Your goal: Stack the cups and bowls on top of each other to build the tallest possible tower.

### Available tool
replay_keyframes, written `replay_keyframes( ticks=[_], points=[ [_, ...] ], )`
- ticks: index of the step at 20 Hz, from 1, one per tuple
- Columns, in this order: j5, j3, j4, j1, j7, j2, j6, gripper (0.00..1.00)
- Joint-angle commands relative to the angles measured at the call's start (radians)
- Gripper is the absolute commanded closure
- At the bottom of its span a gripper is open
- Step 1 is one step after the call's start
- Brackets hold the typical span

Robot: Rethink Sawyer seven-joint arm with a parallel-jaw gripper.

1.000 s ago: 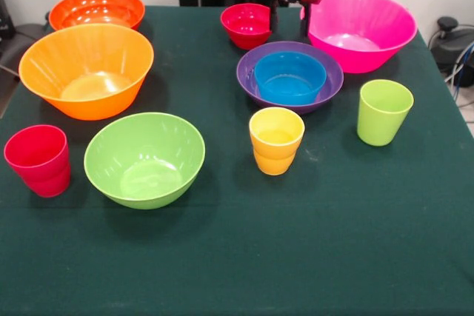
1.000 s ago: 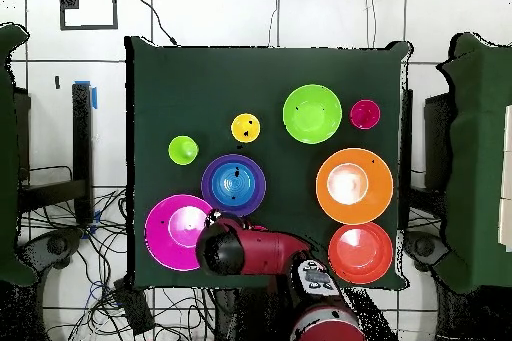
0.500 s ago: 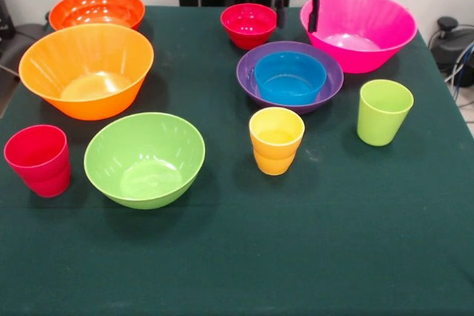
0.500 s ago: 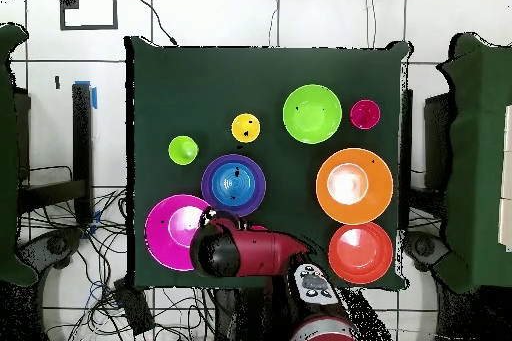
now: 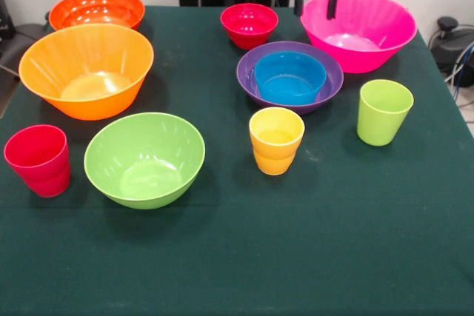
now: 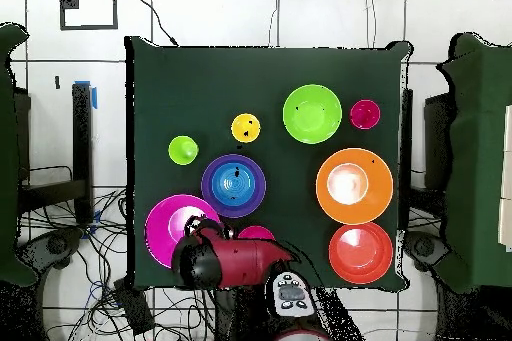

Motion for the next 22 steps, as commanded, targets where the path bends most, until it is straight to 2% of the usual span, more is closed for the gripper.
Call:
replay_keyframes(
  ticks=[1,11,22],
  points=[
    [0.043,0.054,0.06,0.064,0.201,0.025,-0.066,0.0],
    [0.03,-0.013,0.083,0.137,0.223,0.104,-0.201,0.0],
    [-0.01,-0.034,0.095,0.079,0.17,0.1,-0.2,0.0]
  ],
)
